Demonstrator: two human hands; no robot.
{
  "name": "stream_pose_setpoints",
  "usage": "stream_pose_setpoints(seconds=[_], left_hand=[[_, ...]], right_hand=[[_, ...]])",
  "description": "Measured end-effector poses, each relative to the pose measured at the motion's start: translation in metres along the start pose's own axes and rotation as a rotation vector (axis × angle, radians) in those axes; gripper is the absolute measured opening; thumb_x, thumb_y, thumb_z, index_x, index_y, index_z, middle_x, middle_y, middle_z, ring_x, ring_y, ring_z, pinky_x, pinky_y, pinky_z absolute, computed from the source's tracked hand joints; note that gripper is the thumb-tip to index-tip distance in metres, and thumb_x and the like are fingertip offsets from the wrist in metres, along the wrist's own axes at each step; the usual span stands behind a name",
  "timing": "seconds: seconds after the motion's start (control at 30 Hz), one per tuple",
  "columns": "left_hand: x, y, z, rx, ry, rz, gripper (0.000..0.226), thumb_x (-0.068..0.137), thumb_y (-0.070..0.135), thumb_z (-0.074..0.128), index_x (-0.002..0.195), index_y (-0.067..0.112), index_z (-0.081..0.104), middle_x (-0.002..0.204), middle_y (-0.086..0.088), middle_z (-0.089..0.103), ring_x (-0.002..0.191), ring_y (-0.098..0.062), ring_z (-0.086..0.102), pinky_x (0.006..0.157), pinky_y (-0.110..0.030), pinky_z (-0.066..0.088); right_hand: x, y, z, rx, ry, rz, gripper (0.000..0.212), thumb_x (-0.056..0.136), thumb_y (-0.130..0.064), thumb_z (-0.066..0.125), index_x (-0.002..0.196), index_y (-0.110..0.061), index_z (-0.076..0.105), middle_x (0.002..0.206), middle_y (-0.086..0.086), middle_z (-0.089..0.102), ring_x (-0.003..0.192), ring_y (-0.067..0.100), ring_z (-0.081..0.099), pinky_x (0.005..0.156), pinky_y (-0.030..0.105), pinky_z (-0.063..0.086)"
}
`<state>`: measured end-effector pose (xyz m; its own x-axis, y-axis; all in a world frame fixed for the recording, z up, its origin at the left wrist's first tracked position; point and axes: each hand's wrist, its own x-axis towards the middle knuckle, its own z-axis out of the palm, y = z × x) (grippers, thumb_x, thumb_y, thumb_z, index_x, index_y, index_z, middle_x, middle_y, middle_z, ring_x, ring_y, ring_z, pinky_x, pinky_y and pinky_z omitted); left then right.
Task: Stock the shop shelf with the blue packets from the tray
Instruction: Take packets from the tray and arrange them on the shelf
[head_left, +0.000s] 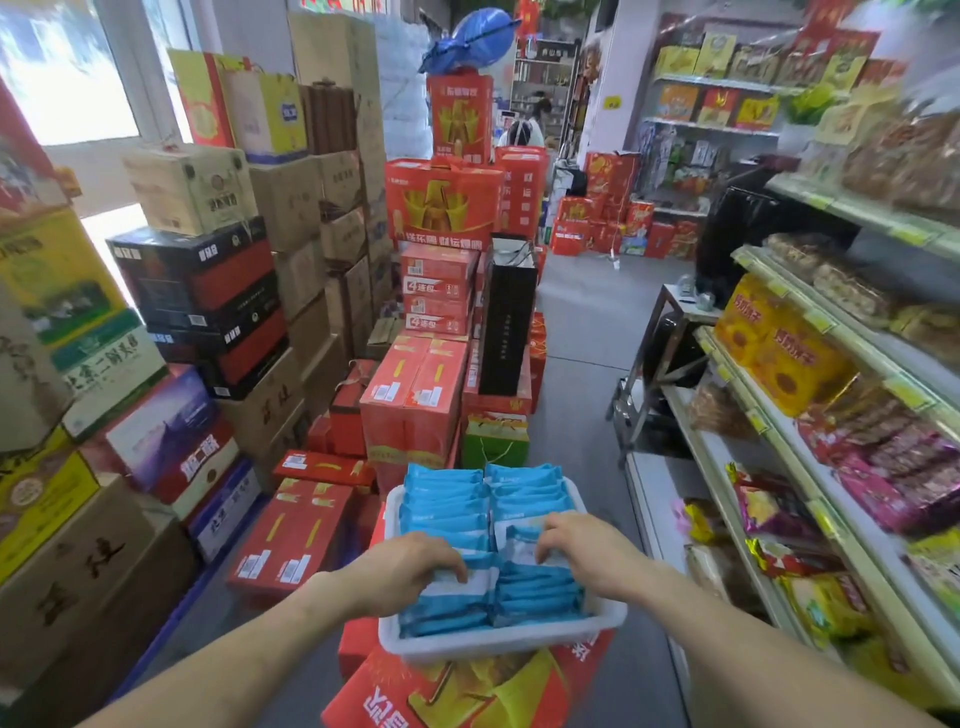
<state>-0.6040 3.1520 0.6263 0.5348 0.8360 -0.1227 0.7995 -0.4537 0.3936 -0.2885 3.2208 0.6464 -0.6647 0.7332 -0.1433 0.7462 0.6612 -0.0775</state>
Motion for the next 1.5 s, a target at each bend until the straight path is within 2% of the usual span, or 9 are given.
stream_pose_setpoints(seconds=[0.13,0.23,0.37,0.63,0.93,1.1,1.27,1.4,1.5], left_hand=[[0.012,0.001,-0.038,0.008,0.005,-0.003,0.043,0.100,0.011,0.046,0.113,0.048,0.061,0.119,0.024,0.061,0.114,-0.006,0.054,0.102,-0.033,0.044],[0.027,0.009,-0.073,0.042,0.001,0.020,0.044,0.099,0.011,0.047,0.112,0.050,0.061,0.114,0.031,0.055,0.115,-0.005,0.054,0.101,-0.031,0.045],[0.056,0.037,-0.117,0.034,0.008,0.095,0.042,0.099,0.008,0.050,0.116,0.043,0.066,0.120,0.027,0.058,0.116,0.000,0.053,0.099,-0.019,0.040],[0.142,0.124,-0.174,0.077,0.043,0.239,0.057,0.091,0.004,0.054,0.100,0.060,0.059,0.113,0.031,0.055,0.113,0.000,0.056,0.106,-0.031,0.045],[0.289,0.336,-0.261,0.133,0.112,0.502,0.054,0.092,0.000,0.055,0.104,0.051,0.065,0.118,0.019,0.065,0.107,-0.010,0.060,0.097,-0.027,0.049],[0.353,0.490,-0.289,0.090,0.145,0.688,0.052,0.097,0.002,0.054,0.103,0.051,0.068,0.119,0.015,0.062,0.096,-0.015,0.062,0.086,-0.044,0.054],[0.400,0.627,-0.277,0.053,0.166,0.868,0.047,0.100,0.005,0.053,0.107,0.048,0.068,0.119,0.007,0.061,0.092,-0.019,0.062,0.075,-0.036,0.054],[0.434,0.710,-0.250,0.111,0.270,0.962,0.045,0.096,0.009,0.061,0.108,0.051,0.068,0.111,0.008,0.063,0.089,-0.011,0.058,0.076,-0.031,0.049],[0.459,0.748,-0.233,0.057,0.218,1.033,0.046,0.098,0.009,0.057,0.107,0.053,0.068,0.111,0.015,0.059,0.089,-0.004,0.055,0.070,-0.024,0.044]], right_hand=[[-0.008,0.014,-0.024,0.040,0.046,0.011,0.044,0.086,-0.002,0.061,0.113,-0.035,0.072,0.114,-0.016,0.061,0.107,0.009,0.052,0.095,0.031,0.047],[-0.019,0.022,-0.057,0.049,0.066,-0.009,0.024,0.093,-0.027,0.069,0.114,-0.036,0.072,0.112,-0.021,0.060,0.099,0.011,0.048,0.090,0.026,0.043],[-0.039,0.035,-0.100,0.043,0.044,0.043,0.037,0.093,-0.010,0.059,0.116,-0.034,0.074,0.111,-0.009,0.067,0.098,0.018,0.049,0.092,0.034,0.045],[-0.129,0.087,-0.200,0.054,0.171,0.157,0.037,0.091,-0.008,0.060,0.116,-0.032,0.074,0.114,-0.004,0.068,0.104,0.019,0.053,0.098,0.038,0.043],[-0.325,0.198,-0.340,-0.023,0.273,0.482,0.049,0.089,0.002,0.052,0.112,-0.038,0.069,0.107,-0.014,0.055,0.106,0.012,0.049,0.101,0.045,0.042],[-0.471,0.247,-0.403,-0.042,0.378,0.705,0.060,0.089,0.005,0.050,0.103,-0.052,0.066,0.122,-0.011,0.058,0.113,0.014,0.052,0.104,0.045,0.041],[-0.611,0.288,-0.417,-0.078,0.496,0.885,0.054,0.088,0.005,0.061,0.103,-0.046,0.068,0.119,-0.010,0.063,0.113,0.014,0.056,0.103,0.036,0.042],[-0.698,0.313,-0.396,-0.122,0.486,1.071,0.043,0.093,0.006,0.056,0.119,-0.025,0.071,0.120,-0.007,0.059,0.103,0.010,0.051,0.074,0.007,0.036],[-0.739,0.347,-0.373,-0.126,0.468,1.172,0.042,0.095,0.003,0.056,0.115,-0.031,0.070,0.118,-0.008,0.058,0.109,0.017,0.055,0.086,0.022,0.038]])
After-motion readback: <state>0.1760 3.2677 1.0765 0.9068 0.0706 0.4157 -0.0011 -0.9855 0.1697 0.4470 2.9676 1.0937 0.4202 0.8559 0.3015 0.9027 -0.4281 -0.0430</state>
